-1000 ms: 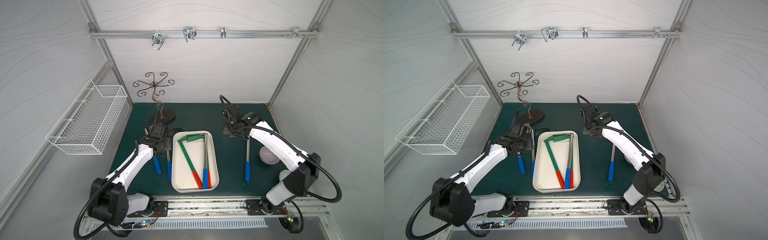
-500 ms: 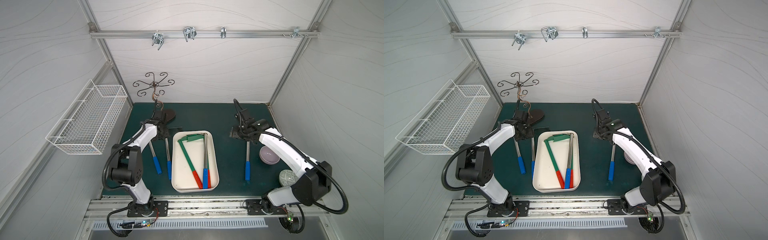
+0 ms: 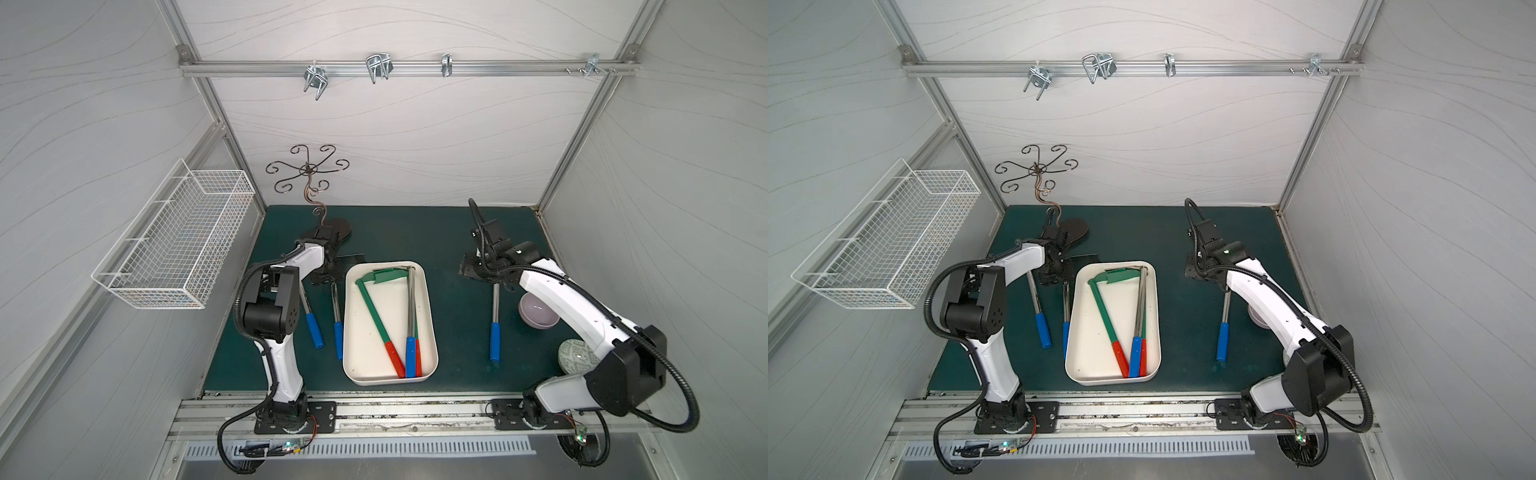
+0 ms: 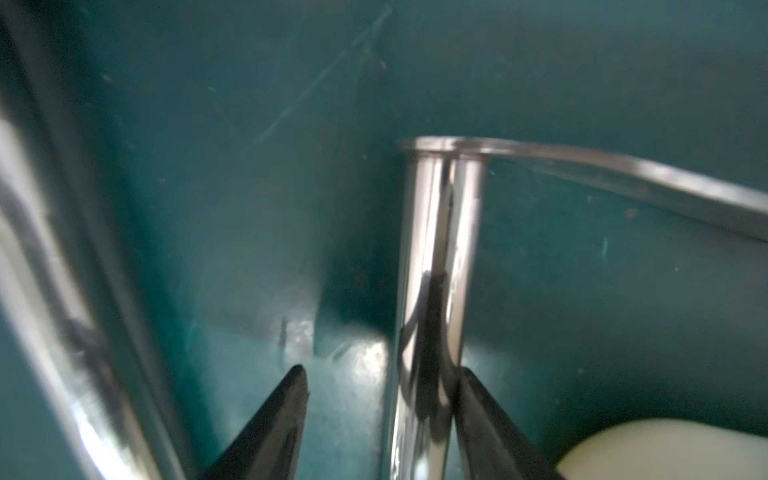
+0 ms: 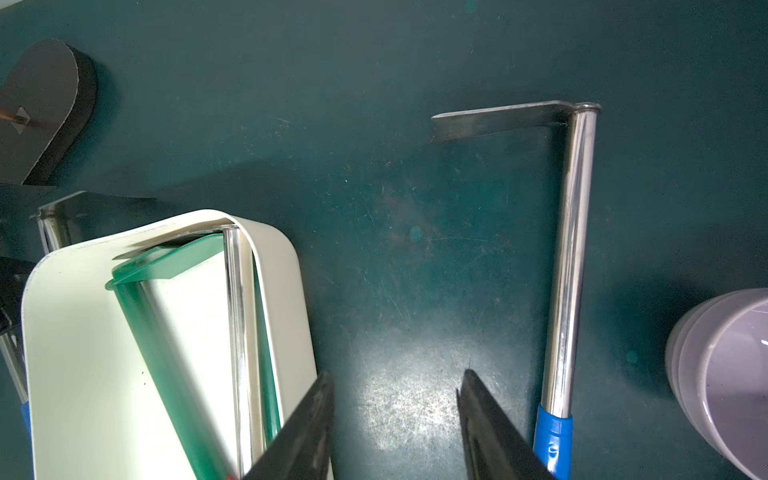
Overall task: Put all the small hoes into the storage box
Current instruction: Pick up the hoe from the center of the board.
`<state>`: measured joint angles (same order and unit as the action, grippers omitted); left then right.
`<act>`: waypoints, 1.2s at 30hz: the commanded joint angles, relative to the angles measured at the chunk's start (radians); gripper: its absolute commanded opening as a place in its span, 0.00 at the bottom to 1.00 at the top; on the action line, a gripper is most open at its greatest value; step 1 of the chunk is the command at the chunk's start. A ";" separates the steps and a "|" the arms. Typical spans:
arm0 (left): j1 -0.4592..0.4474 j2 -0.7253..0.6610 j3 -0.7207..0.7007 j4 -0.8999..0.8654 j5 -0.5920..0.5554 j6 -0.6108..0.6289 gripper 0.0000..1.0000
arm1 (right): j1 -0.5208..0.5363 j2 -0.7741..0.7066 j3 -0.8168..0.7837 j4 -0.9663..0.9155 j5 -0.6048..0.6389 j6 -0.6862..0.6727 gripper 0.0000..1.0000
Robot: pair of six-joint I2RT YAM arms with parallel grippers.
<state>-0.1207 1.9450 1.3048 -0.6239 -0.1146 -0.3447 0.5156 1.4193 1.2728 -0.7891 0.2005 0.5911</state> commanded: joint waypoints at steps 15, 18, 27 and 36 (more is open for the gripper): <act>-0.004 -0.039 0.063 -0.128 -0.040 0.036 0.15 | -0.007 -0.059 0.002 -0.022 -0.019 0.002 0.50; -0.004 -0.087 0.089 -0.225 -0.047 0.034 0.08 | -0.005 -0.075 0.008 -0.029 -0.034 0.009 0.49; -0.004 -0.288 0.177 -0.537 -0.029 -0.035 0.00 | 0.036 -0.103 0.034 -0.043 -0.066 0.010 0.49; -0.157 -0.443 0.172 -0.588 0.056 -0.159 0.00 | 0.097 -0.119 -0.010 0.067 -0.268 -0.011 0.50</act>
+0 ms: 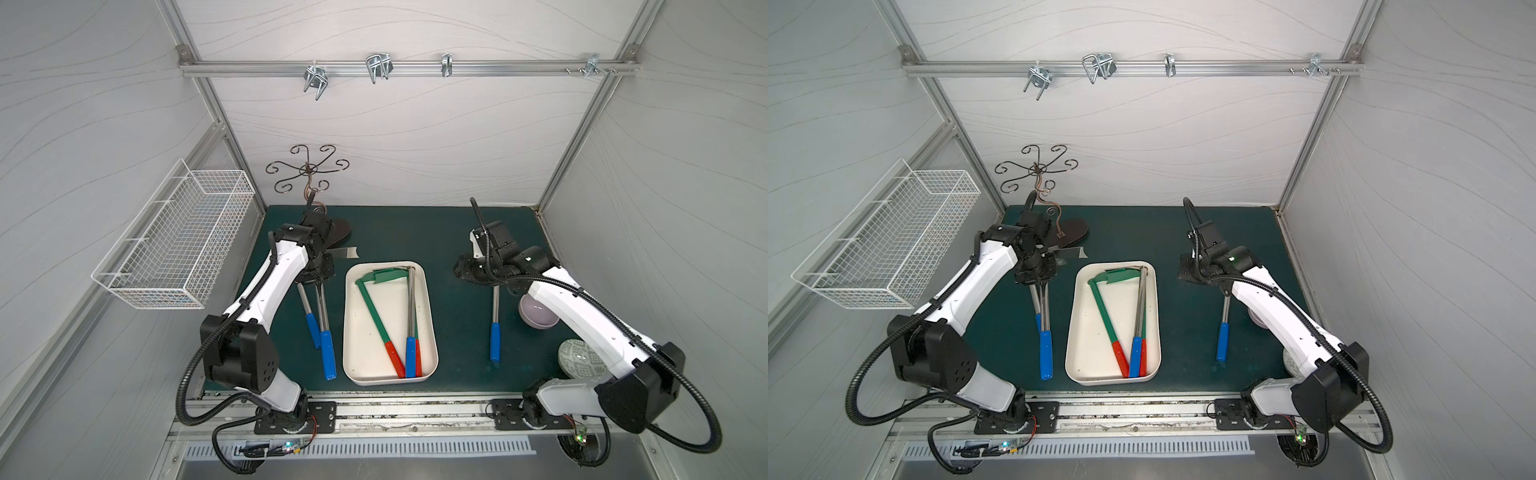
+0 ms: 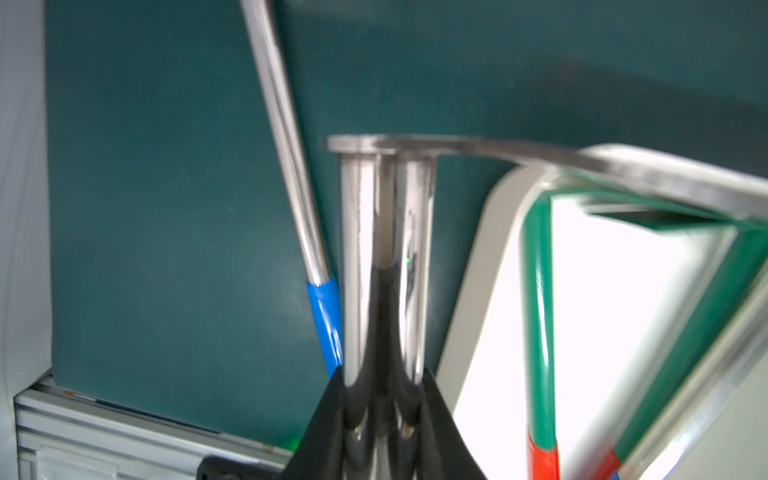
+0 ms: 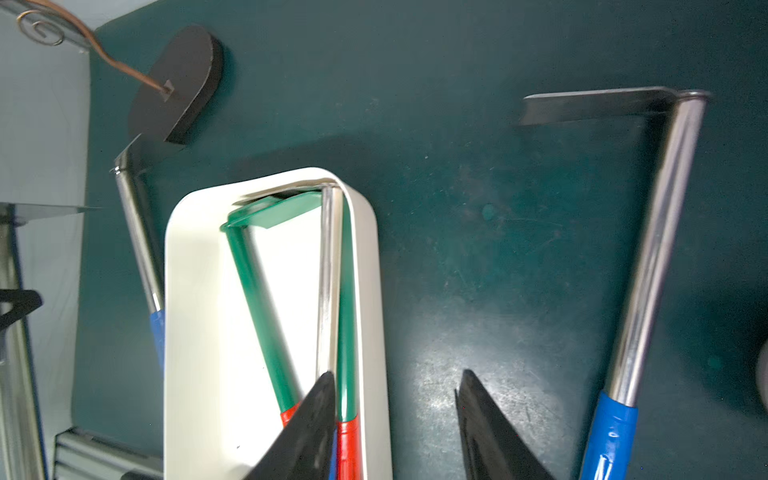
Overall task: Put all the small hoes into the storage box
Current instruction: Pick up the hoe from the center of the board.
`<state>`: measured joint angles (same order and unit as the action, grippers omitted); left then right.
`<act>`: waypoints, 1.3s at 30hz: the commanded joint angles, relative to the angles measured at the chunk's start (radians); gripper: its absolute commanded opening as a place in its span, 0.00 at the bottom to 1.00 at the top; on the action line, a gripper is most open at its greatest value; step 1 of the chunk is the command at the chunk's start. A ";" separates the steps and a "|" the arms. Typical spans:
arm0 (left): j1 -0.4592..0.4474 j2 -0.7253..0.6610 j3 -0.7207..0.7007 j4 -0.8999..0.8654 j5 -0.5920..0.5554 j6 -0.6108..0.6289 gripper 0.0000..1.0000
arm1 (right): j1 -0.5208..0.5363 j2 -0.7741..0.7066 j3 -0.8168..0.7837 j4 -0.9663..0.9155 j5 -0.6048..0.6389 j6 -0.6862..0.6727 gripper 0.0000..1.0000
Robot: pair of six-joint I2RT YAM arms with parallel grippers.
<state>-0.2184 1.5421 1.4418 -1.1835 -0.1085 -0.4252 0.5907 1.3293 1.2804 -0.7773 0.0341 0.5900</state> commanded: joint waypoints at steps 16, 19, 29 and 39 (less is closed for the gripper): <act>-0.304 0.216 0.286 0.195 0.167 -0.315 0.00 | 0.276 -0.122 -0.224 0.309 -0.252 0.068 0.60; -0.320 0.247 0.313 0.210 0.148 -0.331 0.00 | 0.296 -0.122 -0.234 0.321 -0.242 0.094 0.60; -0.331 0.256 0.321 0.243 0.114 -0.371 0.00 | 0.372 -0.056 -0.233 0.371 -0.208 0.138 0.62; -0.329 0.256 0.352 0.228 0.105 -0.362 0.00 | 0.446 0.050 -0.222 0.395 -0.192 0.169 0.64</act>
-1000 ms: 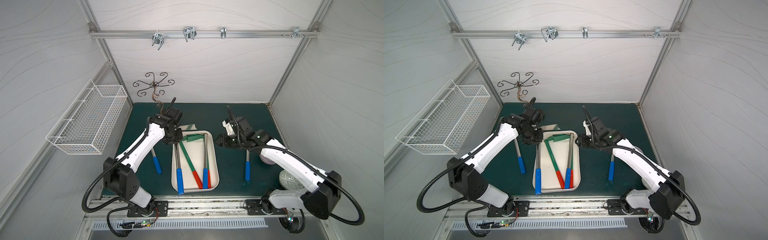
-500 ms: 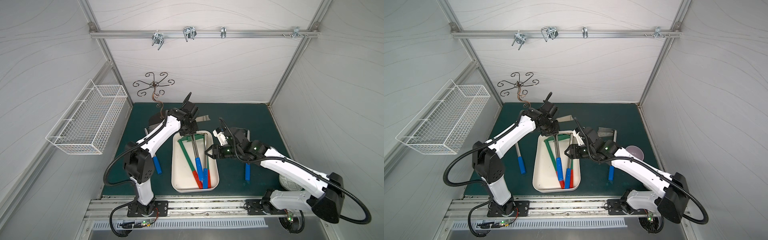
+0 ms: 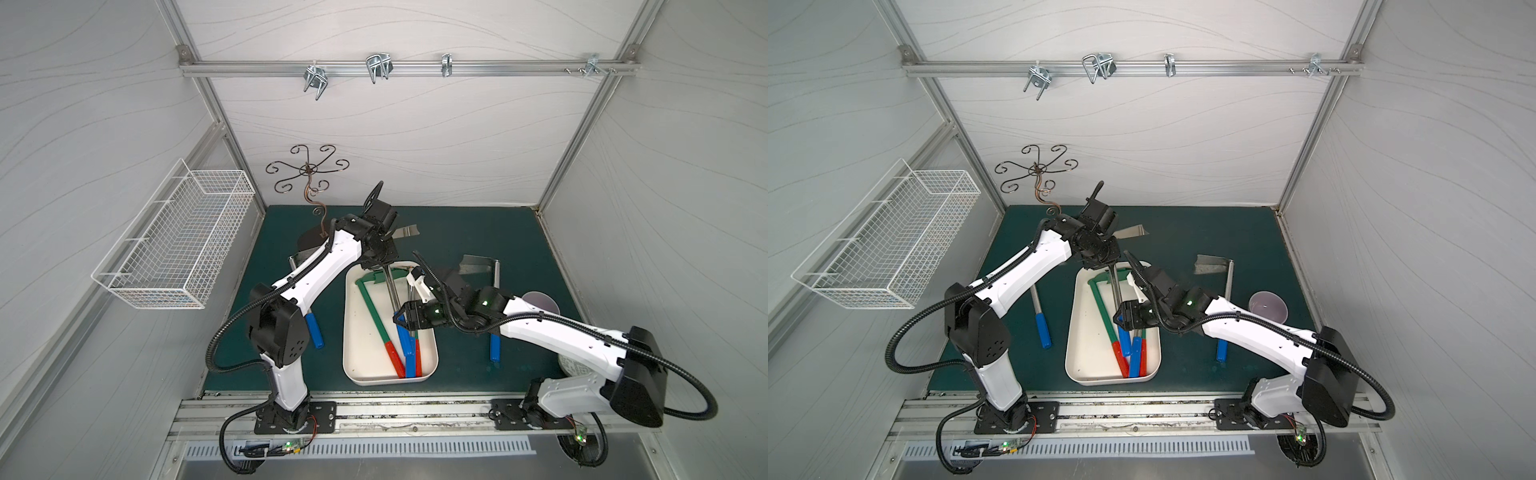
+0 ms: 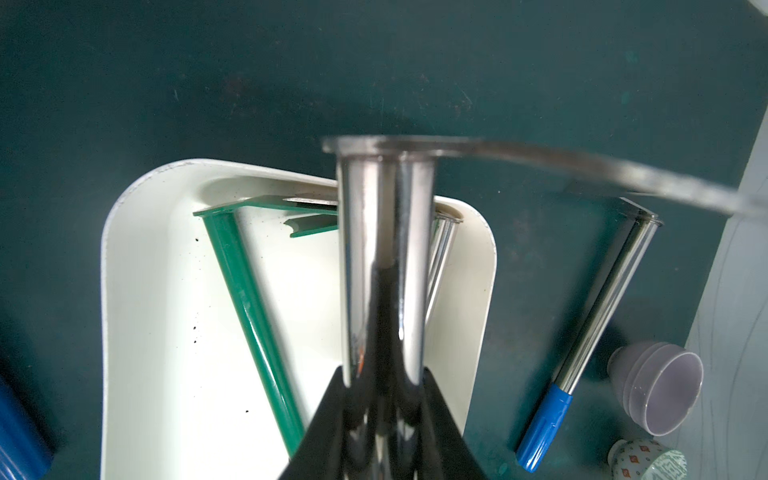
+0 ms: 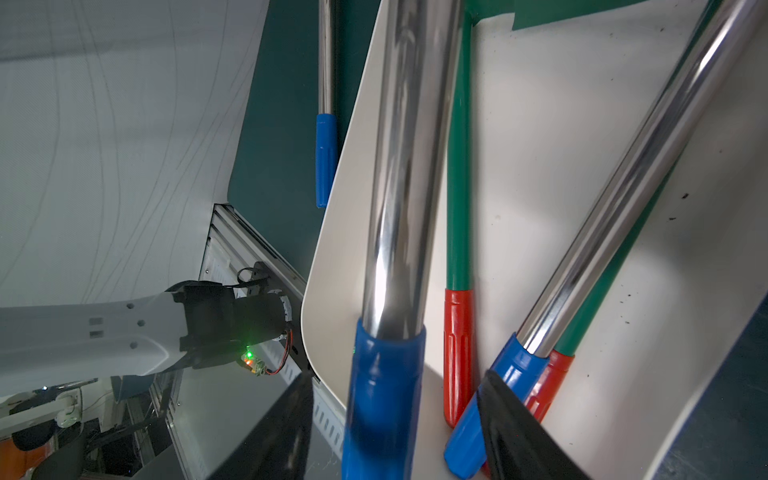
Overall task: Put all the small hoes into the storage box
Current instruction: Pick up the hoe from the center of the board.
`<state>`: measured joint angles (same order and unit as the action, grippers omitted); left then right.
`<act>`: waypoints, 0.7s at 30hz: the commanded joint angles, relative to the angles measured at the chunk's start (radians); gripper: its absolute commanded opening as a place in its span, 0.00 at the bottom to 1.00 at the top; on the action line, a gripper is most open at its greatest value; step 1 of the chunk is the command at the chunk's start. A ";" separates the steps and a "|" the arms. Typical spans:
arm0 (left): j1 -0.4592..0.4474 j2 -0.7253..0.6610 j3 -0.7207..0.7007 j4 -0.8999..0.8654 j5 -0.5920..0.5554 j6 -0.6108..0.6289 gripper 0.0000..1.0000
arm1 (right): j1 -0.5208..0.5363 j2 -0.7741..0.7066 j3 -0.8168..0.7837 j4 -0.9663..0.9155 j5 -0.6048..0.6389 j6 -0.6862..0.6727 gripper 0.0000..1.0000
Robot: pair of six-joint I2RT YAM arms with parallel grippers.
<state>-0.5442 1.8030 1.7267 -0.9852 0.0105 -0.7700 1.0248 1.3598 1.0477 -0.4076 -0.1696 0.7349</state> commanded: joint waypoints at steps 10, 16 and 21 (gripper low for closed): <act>-0.003 -0.021 0.068 0.029 -0.004 -0.016 0.00 | 0.017 0.055 -0.005 0.053 0.011 0.022 0.20; 0.002 -0.072 -0.009 0.097 0.015 -0.016 0.00 | -0.011 0.049 -0.005 0.067 -0.030 -0.007 0.00; 0.019 -0.164 -0.185 0.294 0.071 -0.037 0.14 | -0.033 0.028 0.004 0.094 -0.089 -0.040 0.00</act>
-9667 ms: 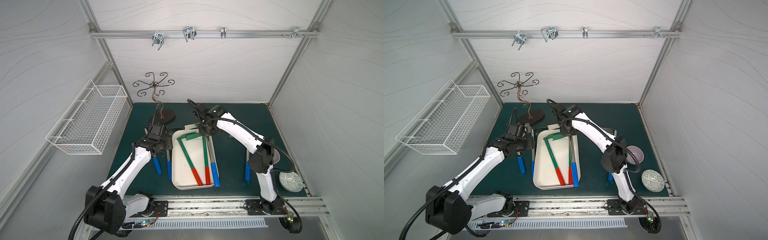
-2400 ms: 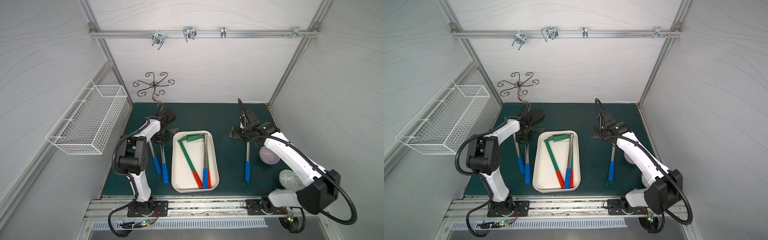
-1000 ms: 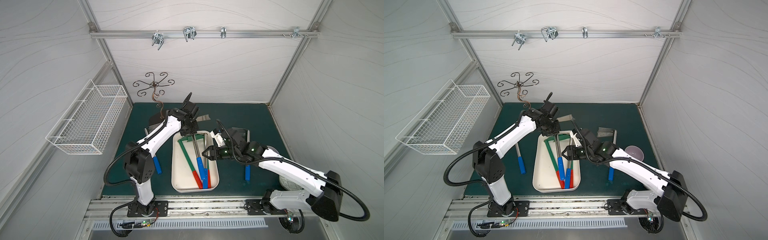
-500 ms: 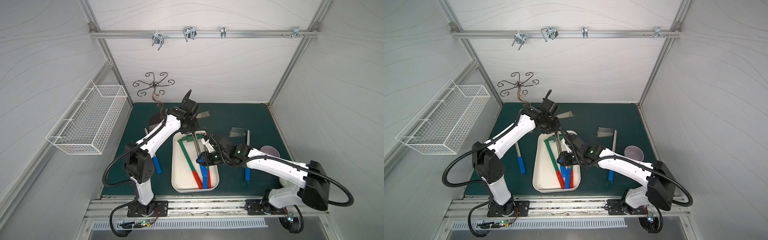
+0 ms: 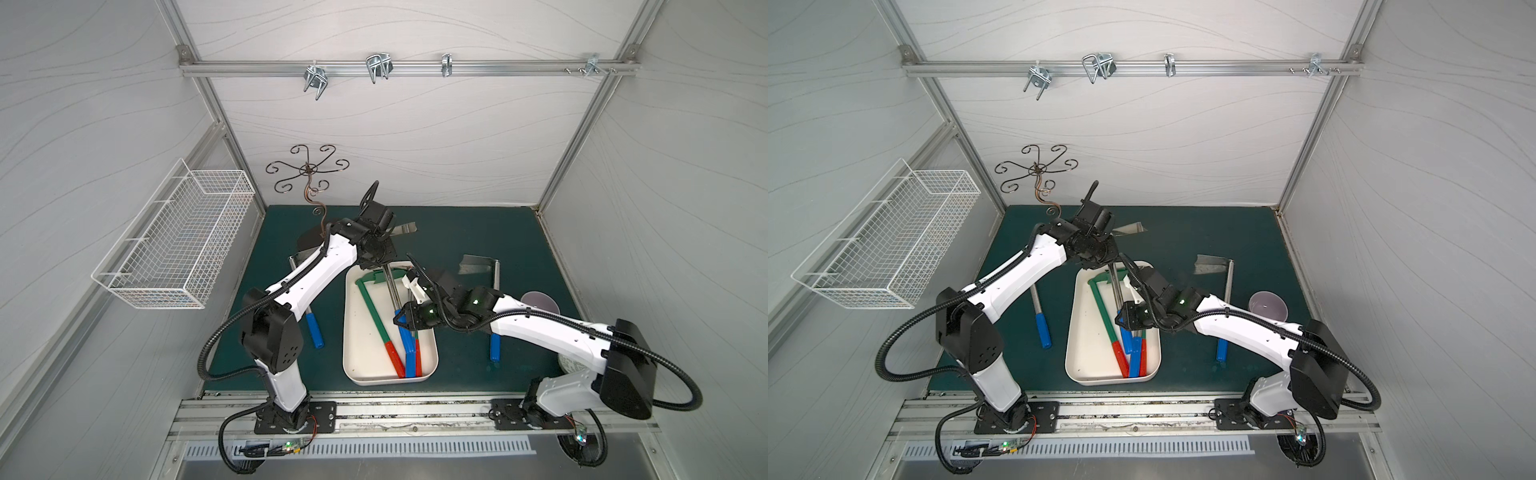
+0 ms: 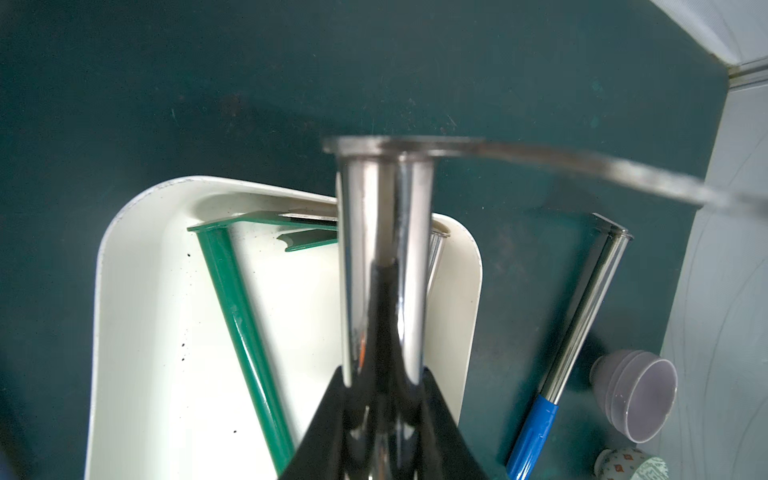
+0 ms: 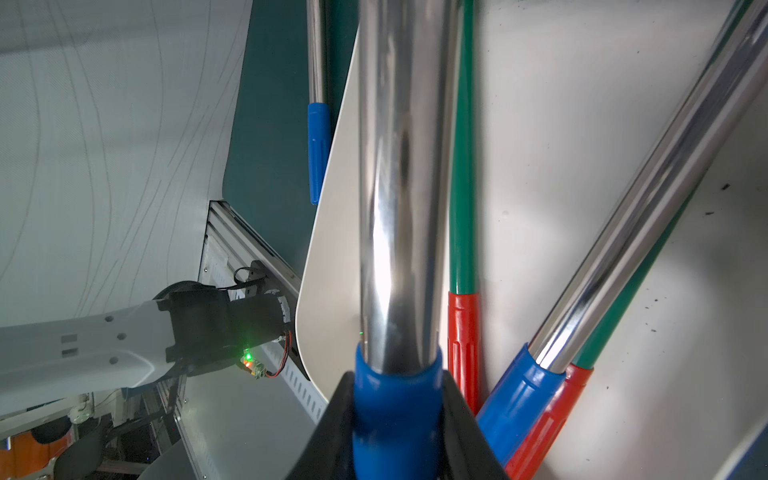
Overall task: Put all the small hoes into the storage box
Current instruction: Pick up the hoe from the center of the board, then place the hoe in the storage box.
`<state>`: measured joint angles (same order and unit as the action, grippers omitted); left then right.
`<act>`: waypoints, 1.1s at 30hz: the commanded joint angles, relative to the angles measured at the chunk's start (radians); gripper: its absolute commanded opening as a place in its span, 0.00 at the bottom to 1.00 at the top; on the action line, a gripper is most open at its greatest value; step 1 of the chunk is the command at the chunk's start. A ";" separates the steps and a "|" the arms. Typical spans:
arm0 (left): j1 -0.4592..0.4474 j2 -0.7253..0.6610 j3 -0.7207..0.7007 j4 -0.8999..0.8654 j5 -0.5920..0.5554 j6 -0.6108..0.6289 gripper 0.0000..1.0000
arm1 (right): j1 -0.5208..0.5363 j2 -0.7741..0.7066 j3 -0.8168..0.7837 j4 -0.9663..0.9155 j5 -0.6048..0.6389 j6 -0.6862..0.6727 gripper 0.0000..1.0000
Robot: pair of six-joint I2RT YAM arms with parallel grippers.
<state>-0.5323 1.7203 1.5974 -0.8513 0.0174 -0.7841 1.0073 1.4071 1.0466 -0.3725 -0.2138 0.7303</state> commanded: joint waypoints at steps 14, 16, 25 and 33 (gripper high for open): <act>0.040 -0.160 -0.292 0.431 0.269 -0.059 0.38 | -0.030 -0.016 0.006 0.111 -0.102 -0.068 0.00; 0.050 -0.161 -0.315 0.446 0.298 -0.070 0.38 | -0.033 -0.016 0.004 0.120 -0.107 -0.068 0.00; 0.064 -0.187 -0.411 0.509 0.348 -0.098 0.22 | -0.037 -0.019 0.006 0.130 -0.114 -0.075 0.00; 0.078 -0.248 -0.390 0.379 0.282 -0.066 0.00 | -0.051 -0.026 0.026 0.070 -0.080 -0.081 0.15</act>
<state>-0.4583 1.5307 1.1736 -0.4244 0.3237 -0.8871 0.9680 1.4075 1.0443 -0.3229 -0.3084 0.6876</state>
